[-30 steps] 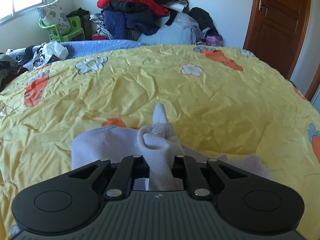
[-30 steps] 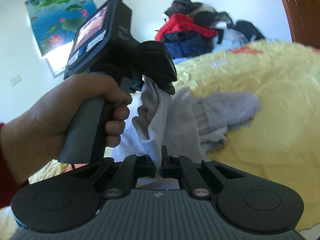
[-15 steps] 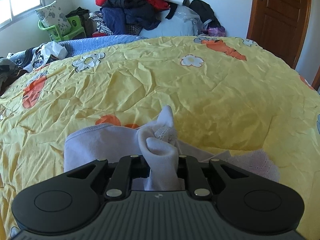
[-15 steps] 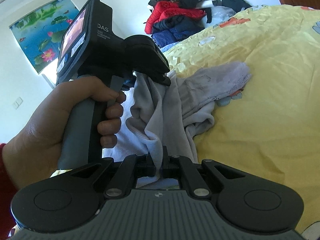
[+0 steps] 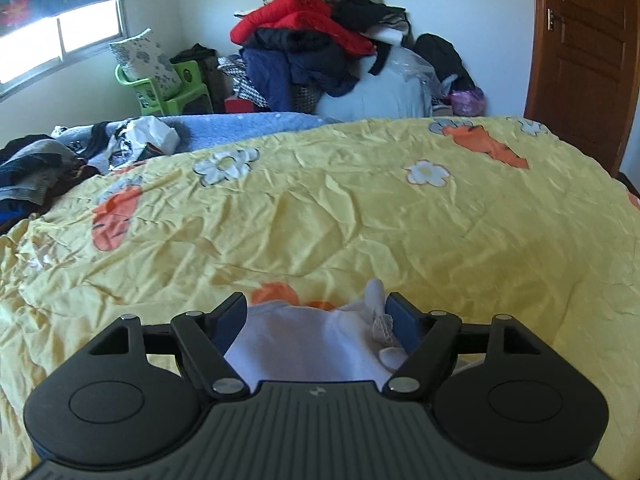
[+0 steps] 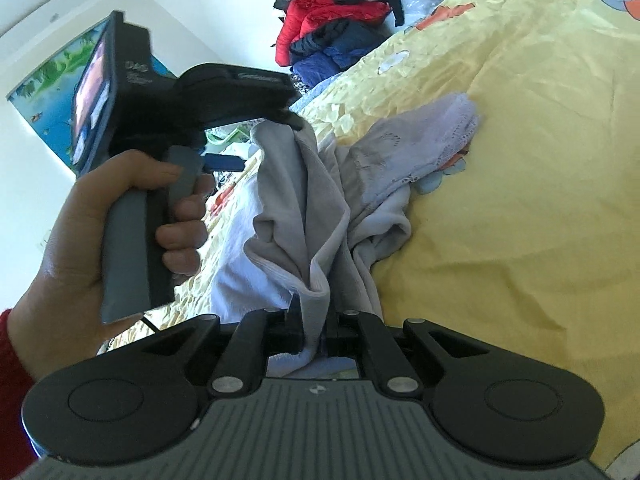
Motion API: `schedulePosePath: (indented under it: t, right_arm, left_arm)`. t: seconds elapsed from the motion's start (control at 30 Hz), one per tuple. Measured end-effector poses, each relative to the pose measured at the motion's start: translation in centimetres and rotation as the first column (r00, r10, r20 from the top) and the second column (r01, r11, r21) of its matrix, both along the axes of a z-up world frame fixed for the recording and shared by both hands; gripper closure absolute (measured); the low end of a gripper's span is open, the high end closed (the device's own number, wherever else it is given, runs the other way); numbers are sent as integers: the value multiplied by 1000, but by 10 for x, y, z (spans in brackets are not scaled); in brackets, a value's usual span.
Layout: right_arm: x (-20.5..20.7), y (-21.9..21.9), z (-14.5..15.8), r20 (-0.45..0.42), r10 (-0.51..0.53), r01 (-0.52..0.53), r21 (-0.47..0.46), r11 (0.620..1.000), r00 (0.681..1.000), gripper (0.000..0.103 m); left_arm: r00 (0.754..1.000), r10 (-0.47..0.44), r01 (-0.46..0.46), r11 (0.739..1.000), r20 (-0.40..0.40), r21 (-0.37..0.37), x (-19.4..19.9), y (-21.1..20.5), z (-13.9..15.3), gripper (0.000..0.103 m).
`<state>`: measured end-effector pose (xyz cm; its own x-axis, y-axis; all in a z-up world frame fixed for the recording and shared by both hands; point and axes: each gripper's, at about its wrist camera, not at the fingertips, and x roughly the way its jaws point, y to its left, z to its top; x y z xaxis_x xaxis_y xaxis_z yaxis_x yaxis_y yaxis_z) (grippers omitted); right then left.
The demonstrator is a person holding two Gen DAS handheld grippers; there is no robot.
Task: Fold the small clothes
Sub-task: 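Open the left gripper, then the right gripper, releasing the fold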
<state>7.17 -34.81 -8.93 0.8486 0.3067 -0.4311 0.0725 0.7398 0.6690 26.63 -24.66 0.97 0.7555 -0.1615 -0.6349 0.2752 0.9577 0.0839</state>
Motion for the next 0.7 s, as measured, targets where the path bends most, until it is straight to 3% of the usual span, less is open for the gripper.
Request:
schedulePosePath:
  t: [0.17,0.2,0.3,0.53,0.63,0.7]
  right_arm:
    - [-7,-1,2,19,-28,28,-14,1000,999,82]
    - [-8,-2,2,20,-34,34,-13,999,999,88]
    - [-10,-4,2,18,-47,47,-12,999,999,90]
    - [-15,-11,2,6,-91,91,13,996,996,81]
    - [-26,-12,17,47,-185,188,-80,979,982,69]
    - [-28,-9,33,100,-212,228,-190,955,972,69]
  left_arm:
    - [999,-1,-1,999,43,47,-12,20,-2,25]
    - [999,1,-5,998,53,59,-16,24,-2,25]
    - [997,18,-24,997,74,75,-22,37,-2,24]
    - [992,114,-112,993,55,-34,-19,77,13,24]
    - [994,103,-101,994,46,-52,-25,92,15,24]
    - [995,91,-89,995,40,-51,-33,98,11,24]
